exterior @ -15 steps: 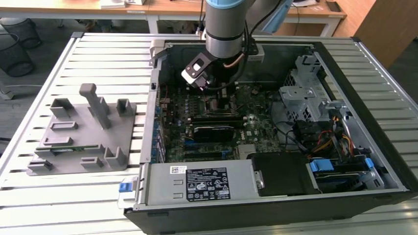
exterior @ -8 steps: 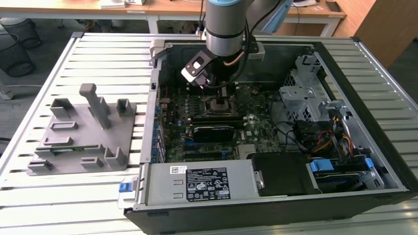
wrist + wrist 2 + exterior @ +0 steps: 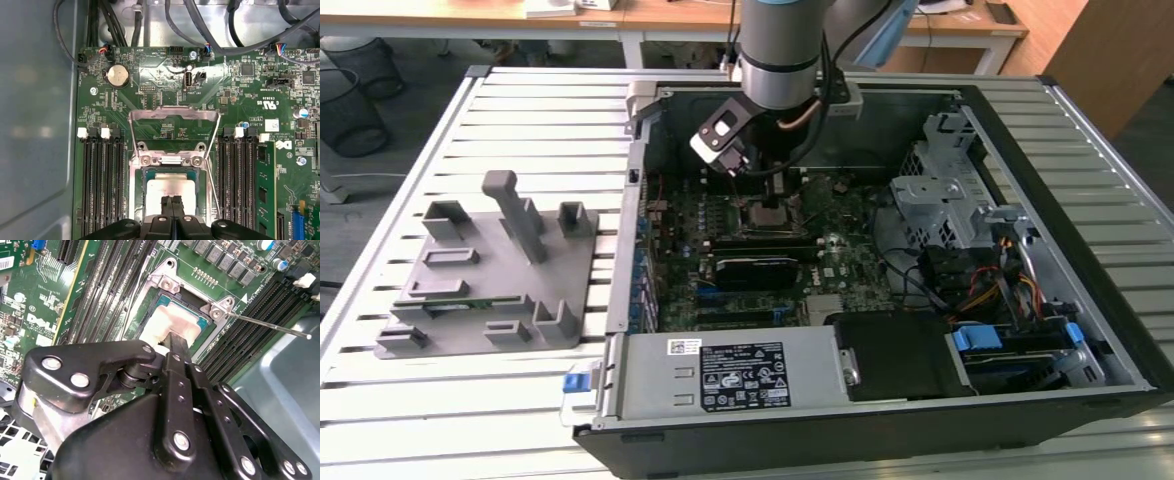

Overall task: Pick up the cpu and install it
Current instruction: 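Place the cpu into insertion slot, then close the cpu cover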

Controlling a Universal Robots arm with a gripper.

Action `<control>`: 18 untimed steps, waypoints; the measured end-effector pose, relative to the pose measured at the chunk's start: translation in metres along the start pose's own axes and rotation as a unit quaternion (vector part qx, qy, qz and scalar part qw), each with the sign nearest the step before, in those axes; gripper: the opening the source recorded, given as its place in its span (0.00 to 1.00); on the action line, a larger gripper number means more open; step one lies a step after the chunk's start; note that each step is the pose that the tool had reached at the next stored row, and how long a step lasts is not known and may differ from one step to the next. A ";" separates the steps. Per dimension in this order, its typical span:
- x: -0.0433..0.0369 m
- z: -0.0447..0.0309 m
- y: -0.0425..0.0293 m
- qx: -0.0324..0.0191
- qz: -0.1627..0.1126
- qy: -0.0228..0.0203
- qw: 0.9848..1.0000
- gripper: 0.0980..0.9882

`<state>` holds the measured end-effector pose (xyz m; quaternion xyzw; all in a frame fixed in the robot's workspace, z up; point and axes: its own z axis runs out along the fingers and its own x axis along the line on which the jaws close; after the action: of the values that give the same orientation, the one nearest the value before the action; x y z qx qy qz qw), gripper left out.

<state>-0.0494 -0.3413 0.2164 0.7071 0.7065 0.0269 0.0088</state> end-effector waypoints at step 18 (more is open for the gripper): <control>0.0004 -0.0157 0.0008 0.000 0.000 0.000 1.000 0.01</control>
<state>-0.0494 -0.3413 0.2321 0.7071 0.7065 0.0266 0.0087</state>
